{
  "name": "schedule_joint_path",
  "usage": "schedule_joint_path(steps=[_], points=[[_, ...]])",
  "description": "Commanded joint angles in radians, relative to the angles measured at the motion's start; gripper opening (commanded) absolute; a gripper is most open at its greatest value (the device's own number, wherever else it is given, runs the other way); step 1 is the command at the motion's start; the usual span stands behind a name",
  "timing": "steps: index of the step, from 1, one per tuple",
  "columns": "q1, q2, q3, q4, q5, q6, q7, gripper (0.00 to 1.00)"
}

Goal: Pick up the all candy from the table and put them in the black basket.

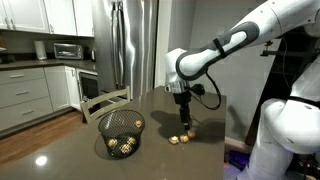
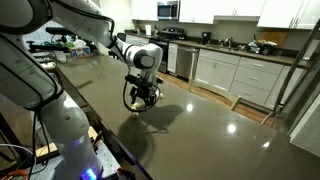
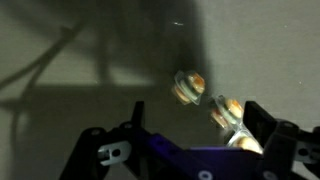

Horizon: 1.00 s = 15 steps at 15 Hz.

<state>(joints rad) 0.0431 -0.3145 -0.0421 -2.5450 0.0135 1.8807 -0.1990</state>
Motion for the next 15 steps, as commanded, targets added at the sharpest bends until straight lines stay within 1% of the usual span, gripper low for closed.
schedule_joint_path(steps=[1, 6, 9, 10, 11, 12, 13, 14, 15], points=[[-0.002, -0.019, 0.008, -0.031, 0.022, 0.015, 0.005, 1.00], [0.000, -0.015, 0.009, -0.048, 0.020, 0.020, -0.004, 1.00], [0.002, -0.013, 0.009, -0.067, 0.019, 0.049, -0.012, 1.00], [0.002, -0.012, 0.009, -0.071, 0.019, 0.058, -0.012, 0.96], [0.002, -0.011, 0.008, -0.075, 0.020, 0.067, -0.012, 0.80], [0.002, -0.012, 0.008, -0.080, 0.019, 0.078, -0.012, 0.72], [0.002, -0.012, 0.008, -0.085, 0.020, 0.090, -0.014, 0.68], [0.002, -0.012, 0.008, -0.088, 0.018, 0.098, -0.014, 0.62], [0.003, -0.013, 0.009, -0.091, 0.018, 0.106, -0.014, 0.53]])
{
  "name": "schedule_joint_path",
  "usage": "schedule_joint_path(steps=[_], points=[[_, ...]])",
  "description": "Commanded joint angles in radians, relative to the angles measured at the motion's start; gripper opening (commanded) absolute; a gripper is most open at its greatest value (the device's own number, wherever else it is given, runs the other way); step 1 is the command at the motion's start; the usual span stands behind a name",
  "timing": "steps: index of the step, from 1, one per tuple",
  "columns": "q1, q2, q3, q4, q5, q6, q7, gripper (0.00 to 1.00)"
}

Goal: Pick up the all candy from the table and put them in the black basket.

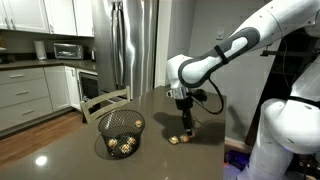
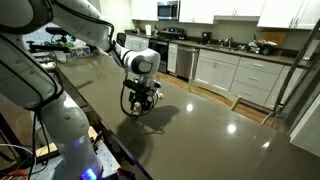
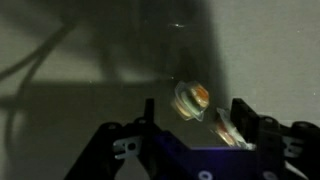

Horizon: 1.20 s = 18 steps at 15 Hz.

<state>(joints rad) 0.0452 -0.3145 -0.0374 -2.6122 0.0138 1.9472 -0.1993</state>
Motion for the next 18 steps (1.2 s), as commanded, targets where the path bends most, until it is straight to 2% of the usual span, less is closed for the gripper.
schedule_joint_path(steps=[1, 4, 6, 7, 8, 9, 12, 13, 18], points=[[0.001, -0.013, 0.004, -0.026, 0.018, 0.047, -0.014, 0.48], [0.001, -0.012, 0.004, -0.033, 0.016, 0.064, -0.014, 0.29], [0.001, -0.011, 0.005, -0.035, 0.015, 0.067, -0.013, 0.31], [0.001, -0.011, 0.005, -0.035, 0.015, 0.067, -0.014, 0.13], [0.001, -0.011, 0.006, -0.035, 0.015, 0.067, -0.014, 0.11], [0.001, -0.012, 0.006, -0.034, 0.013, 0.066, -0.012, 0.12], [0.000, -0.015, 0.011, -0.025, 0.004, 0.049, -0.003, 0.06], [-0.001, -0.015, 0.011, -0.015, 0.000, 0.037, 0.000, 0.09], [-0.002, -0.018, 0.022, 0.047, -0.021, -0.009, 0.012, 0.09]])
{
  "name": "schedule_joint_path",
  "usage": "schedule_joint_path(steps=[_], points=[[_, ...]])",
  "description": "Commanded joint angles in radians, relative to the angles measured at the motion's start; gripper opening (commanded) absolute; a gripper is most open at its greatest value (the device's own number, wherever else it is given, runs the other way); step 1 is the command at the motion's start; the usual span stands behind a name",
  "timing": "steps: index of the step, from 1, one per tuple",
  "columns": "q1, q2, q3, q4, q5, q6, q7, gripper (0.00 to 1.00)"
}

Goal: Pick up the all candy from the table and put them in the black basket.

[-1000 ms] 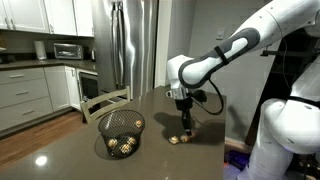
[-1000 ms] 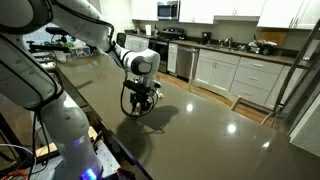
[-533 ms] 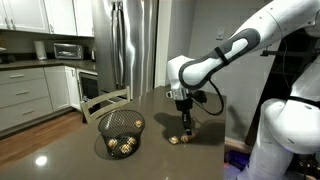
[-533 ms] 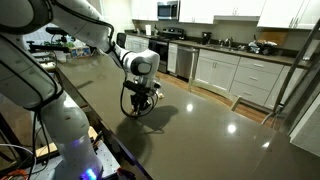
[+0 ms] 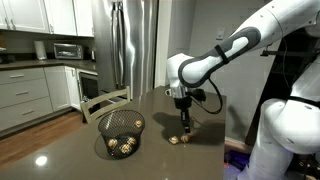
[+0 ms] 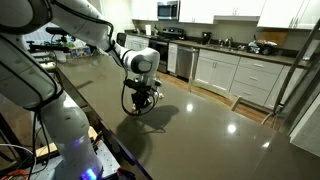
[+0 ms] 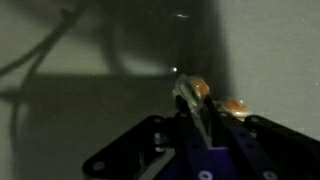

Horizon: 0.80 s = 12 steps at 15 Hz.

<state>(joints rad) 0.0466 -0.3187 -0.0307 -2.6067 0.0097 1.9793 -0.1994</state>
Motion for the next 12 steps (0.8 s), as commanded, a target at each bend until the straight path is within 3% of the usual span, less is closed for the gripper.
schedule_joint_path(steps=[1, 8, 12], points=[[-0.002, -0.012, 0.019, 0.061, -0.023, -0.055, 0.014, 0.09], [0.005, 0.024, 0.051, 0.199, -0.073, -0.121, 0.018, 0.09], [0.031, 0.048, 0.077, 0.251, -0.066, -0.098, 0.006, 0.09]])
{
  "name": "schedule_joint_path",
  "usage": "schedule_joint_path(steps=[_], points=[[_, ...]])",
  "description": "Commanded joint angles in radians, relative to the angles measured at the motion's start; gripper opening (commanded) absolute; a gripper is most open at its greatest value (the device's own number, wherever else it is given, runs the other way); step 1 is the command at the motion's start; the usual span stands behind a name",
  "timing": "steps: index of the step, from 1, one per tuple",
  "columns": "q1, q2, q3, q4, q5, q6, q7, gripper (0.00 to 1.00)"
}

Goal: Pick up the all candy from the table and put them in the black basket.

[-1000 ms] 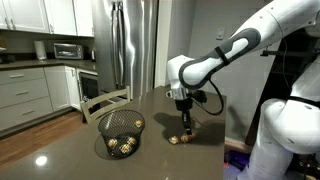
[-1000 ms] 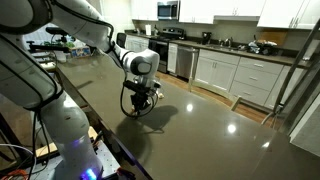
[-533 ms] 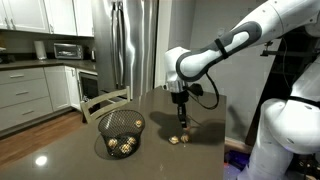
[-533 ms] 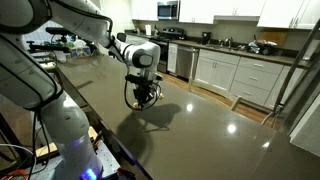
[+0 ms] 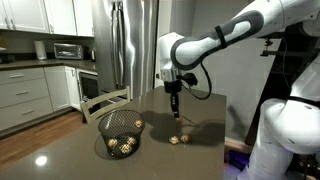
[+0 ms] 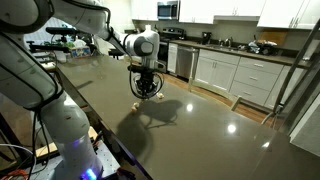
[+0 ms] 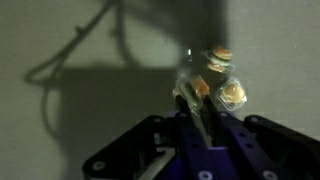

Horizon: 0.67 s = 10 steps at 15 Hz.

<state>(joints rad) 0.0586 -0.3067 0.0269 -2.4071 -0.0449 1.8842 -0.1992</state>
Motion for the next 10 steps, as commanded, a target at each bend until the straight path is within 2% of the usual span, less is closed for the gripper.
schedule_joint_path(steps=[1, 10], points=[[0.026, 0.044, 0.028, 0.064, -0.010, 0.000, 0.005, 0.09], [0.056, 0.094, 0.074, 0.156, -0.042, -0.032, 0.012, 0.09]])
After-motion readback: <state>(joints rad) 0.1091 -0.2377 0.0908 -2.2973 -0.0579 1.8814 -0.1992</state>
